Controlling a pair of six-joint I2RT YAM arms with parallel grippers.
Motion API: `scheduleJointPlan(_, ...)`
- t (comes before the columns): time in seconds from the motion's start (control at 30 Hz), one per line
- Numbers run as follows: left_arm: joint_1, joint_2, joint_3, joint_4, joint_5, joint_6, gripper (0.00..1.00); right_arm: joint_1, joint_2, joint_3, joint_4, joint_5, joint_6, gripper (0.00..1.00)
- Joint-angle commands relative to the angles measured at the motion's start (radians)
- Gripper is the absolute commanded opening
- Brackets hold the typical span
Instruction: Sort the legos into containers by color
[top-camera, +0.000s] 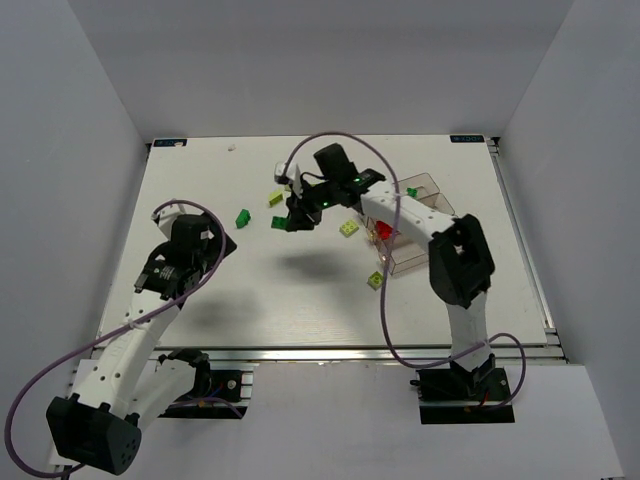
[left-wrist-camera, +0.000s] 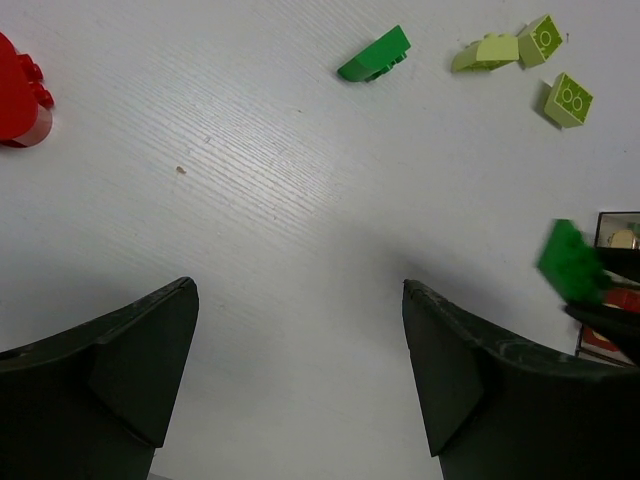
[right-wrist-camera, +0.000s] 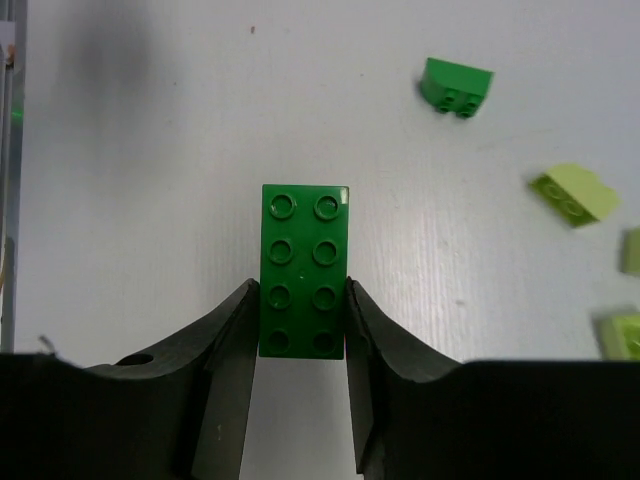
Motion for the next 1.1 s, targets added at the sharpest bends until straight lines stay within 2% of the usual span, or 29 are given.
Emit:
scheduleJointPlan(0.0,0.005,-0.006,-0.025,0.065,0.019,0.016,0.92,-0.062,-0.13,-0.072,0.003,-0.021,-0.005,0.0)
scheduleJointPlan(0.23,0.005,0.037,-0.055,0.129,0.053,0.043,0.92,-0.28,-0.276,-0.184,-0.146,0.042,-0.241,0.0)
scheduleJointPlan(0.5,0.005,0.065,-0.071,0.167,0.079,0.055,0.92,-0.47,-0.29,-0.196,-0.209,0.248,-0.545,0.0)
scheduleJointPlan(0.7,0.005,0.06,-0.082,0.18,0.087,0.048,0.92,-0.552,-0.2,-0.146,-0.209,0.346,-0.688,0.0)
scheduleJointPlan(0.9,0.005,0.036,-0.097,0.168,0.08,0.046,0.92,-0.57,-0.115,-0.087,-0.204,0.413,-0.804,0.01)
scheduleJointPlan(1.0,0.005,0.028,-0.104,0.161,0.076,0.045,0.92,-0.57,-0.08,-0.07,-0.195,0.433,-0.843,0.07)
scheduleJointPlan(1.07,0.005,0.022,-0.105,0.158,0.076,0.046,0.92,-0.57,-0.061,-0.057,-0.19,0.446,-0.858,0.15)
